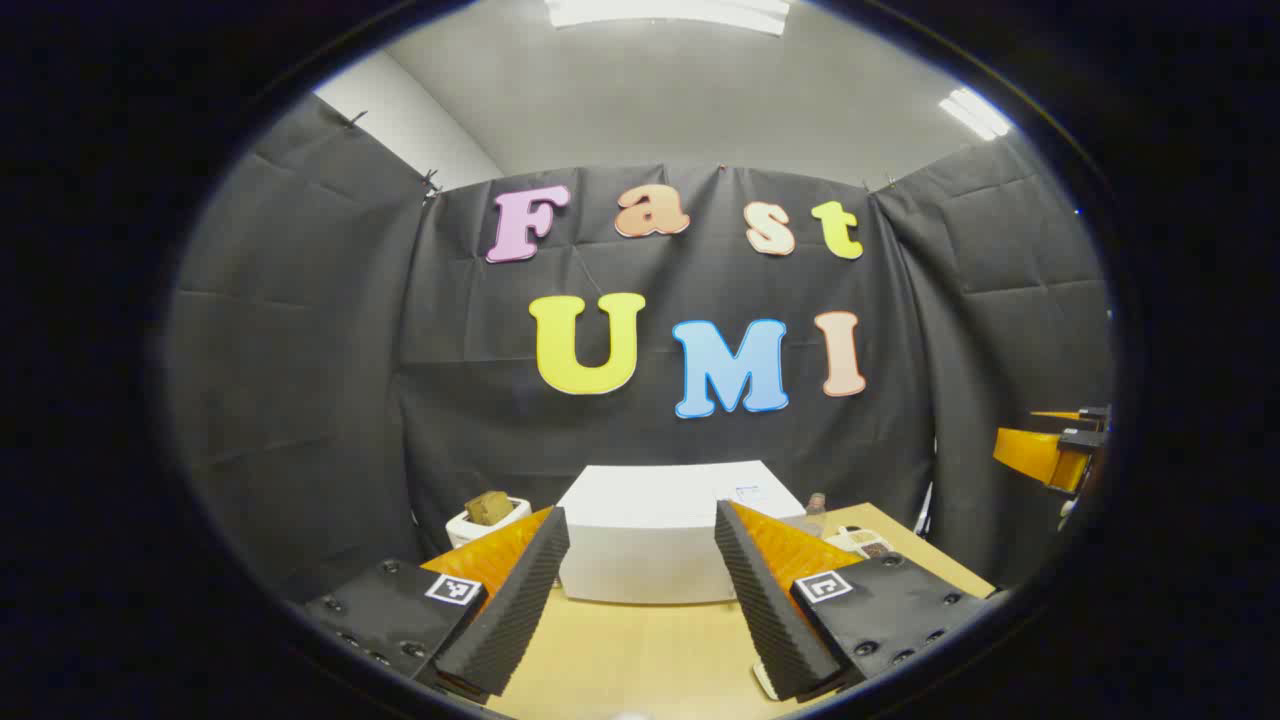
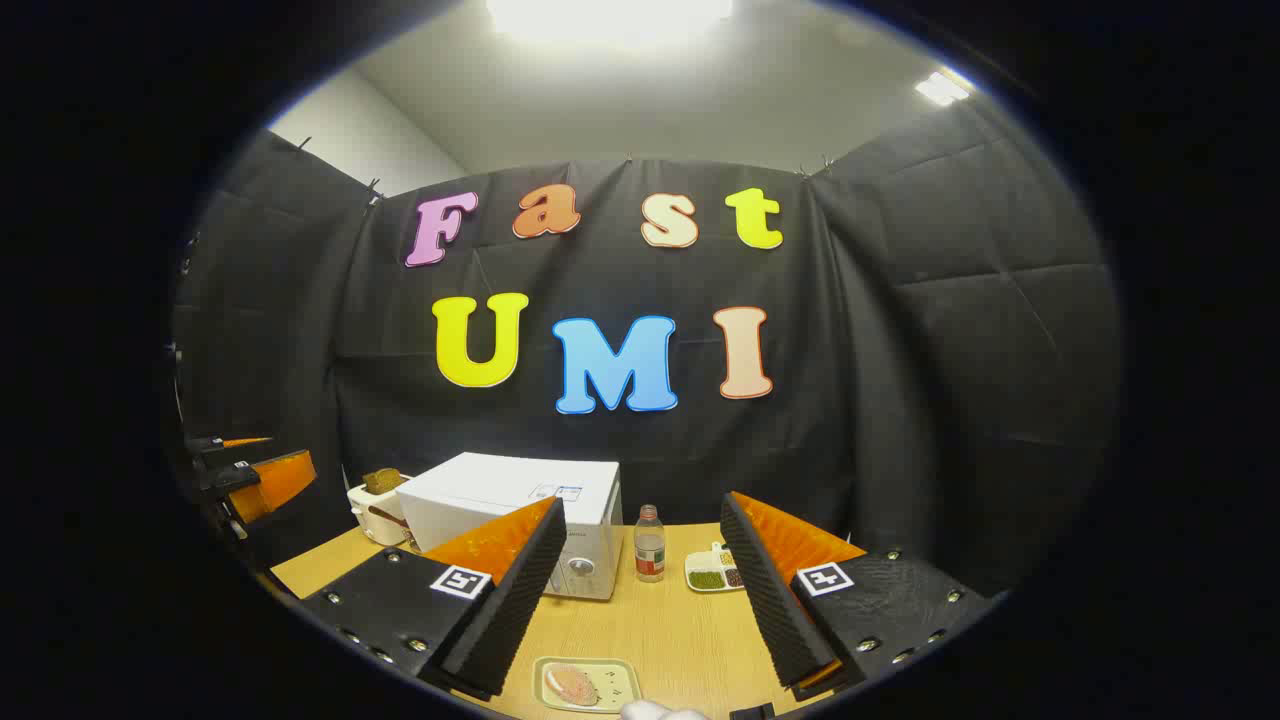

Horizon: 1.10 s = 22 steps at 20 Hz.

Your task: Open the microwave oven with the left hand, put the food in, and close the microwave oven.

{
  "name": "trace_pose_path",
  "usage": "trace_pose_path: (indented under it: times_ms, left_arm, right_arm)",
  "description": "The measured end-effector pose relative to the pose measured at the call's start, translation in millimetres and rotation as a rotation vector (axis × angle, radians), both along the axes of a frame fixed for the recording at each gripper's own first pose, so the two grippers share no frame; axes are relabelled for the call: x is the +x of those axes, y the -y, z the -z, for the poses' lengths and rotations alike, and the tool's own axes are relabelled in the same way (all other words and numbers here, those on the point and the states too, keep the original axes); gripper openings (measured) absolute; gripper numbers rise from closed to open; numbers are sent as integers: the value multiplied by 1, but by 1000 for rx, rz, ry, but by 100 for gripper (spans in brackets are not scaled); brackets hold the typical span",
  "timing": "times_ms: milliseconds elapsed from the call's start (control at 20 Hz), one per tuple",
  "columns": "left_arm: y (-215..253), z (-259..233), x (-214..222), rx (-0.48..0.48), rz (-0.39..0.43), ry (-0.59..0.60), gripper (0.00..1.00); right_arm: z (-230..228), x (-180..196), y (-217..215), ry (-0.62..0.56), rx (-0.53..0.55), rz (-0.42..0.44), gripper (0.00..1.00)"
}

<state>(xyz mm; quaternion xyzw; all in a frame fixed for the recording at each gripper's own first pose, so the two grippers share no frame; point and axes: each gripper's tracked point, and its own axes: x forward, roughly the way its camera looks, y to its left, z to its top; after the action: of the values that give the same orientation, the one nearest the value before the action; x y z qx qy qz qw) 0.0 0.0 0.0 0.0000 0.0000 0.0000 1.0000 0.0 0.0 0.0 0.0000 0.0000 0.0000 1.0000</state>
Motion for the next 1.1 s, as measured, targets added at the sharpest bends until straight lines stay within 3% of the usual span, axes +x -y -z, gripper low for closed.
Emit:
trace_pose_path:
  times_ms: [750,1100]
  left_arm:
    - [-12,3,-6,5,13,4,96]
    - [-2,35,13,8,32,-21,97]
  right_arm:
    - [1,-13,-15,-7,-26,-2,95]
    - [-1,-12,-8,-25,-12,10,95]
